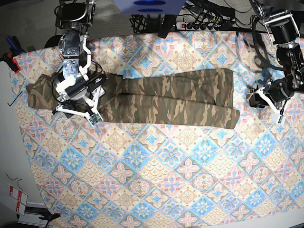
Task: Fold the T-shirt properly
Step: 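Grasp the strip's other end with the left gripper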
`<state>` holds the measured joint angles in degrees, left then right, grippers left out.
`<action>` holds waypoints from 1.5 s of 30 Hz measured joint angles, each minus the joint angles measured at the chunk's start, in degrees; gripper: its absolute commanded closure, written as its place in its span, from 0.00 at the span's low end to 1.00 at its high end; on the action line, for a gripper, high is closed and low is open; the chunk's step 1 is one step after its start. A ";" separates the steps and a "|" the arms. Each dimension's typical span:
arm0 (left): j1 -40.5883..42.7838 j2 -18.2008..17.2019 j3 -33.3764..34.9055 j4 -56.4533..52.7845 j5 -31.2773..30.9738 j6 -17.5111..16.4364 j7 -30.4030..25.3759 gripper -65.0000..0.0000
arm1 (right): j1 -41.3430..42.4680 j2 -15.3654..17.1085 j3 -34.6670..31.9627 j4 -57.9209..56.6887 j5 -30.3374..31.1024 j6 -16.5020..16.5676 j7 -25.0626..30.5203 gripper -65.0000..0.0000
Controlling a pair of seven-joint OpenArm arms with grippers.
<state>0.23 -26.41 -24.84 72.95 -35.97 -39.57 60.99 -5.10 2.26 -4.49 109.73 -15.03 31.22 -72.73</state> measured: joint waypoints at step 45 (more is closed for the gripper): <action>-4.66 6.78 14.08 -28.24 -4.76 -4.26 -22.45 1.00 | -1.90 1.55 0.44 0.00 0.02 0.09 0.31 0.47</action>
<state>-4.43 -19.64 -10.76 44.71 -40.73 -43.83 38.54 -7.01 3.81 -4.05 109.73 -15.00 31.31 -72.42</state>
